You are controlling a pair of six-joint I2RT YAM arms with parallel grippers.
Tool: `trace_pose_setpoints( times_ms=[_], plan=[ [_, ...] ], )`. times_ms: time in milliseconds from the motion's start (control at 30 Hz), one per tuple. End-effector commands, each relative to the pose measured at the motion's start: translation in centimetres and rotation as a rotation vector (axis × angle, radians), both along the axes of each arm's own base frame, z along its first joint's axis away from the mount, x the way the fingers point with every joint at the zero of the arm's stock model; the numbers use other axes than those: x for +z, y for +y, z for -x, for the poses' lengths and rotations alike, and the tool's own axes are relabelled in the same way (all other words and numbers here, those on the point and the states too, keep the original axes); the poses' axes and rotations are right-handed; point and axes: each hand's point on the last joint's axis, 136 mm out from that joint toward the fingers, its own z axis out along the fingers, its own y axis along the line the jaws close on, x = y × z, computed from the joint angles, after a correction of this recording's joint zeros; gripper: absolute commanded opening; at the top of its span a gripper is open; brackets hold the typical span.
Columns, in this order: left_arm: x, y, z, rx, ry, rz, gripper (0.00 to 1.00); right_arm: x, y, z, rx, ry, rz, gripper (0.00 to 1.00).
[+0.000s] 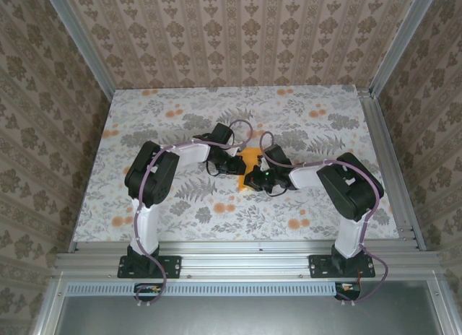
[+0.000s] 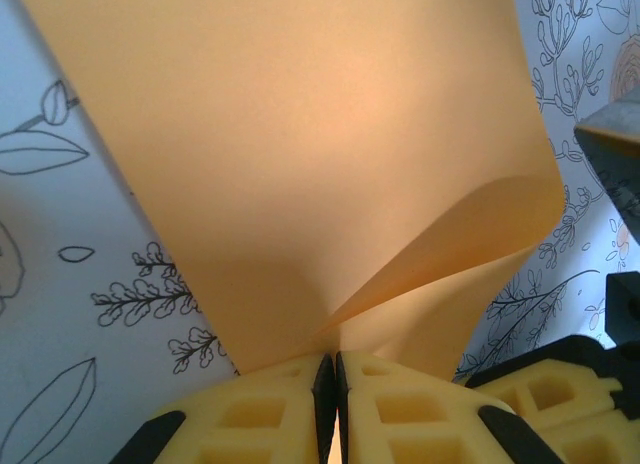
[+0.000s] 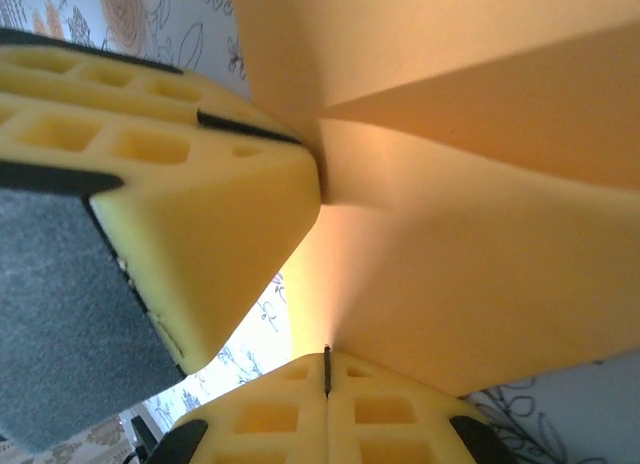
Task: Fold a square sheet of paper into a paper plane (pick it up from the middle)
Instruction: Third fold the triangle at the center of the table.
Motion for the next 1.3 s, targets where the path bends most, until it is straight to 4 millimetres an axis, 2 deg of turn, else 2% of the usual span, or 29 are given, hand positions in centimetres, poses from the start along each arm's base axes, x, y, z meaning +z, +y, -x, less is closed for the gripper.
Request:
trace_pose_setpoints(
  times_ms=[0,300,467,700,967,1267],
  plan=[
    [-6.1,3.5,1.6,0.007,0.059,-0.213,0.15,-1.3,0.6,2.8,0.065,0.074,0.026,0.03],
    [-6.4,3.7,1.7,0.002,0.063,-0.218,0.15,-1.2,1.2,4.5,0.089,0.079,0.037,0.02],
    [-6.3,3.6,1.8,0.003,0.067,-0.212,0.15,1.3,1.5,3.0,0.034,0.005,0.003,0.02],
    [-6.2,3.7,2.0,0.001,0.067,-0.213,0.15,2.4,1.8,0.8,-0.07,-0.054,-0.056,0.02],
    [-6.4,3.7,2.0,0.004,0.068,-0.207,0.15,0.4,1.9,-0.1,-0.088,-0.015,-0.012,0.02],
    [-6.6,3.7,1.8,0.009,0.071,-0.205,0.15,-1.6,2.2,2.1,-0.021,0.047,0.033,0.02]
  ],
)
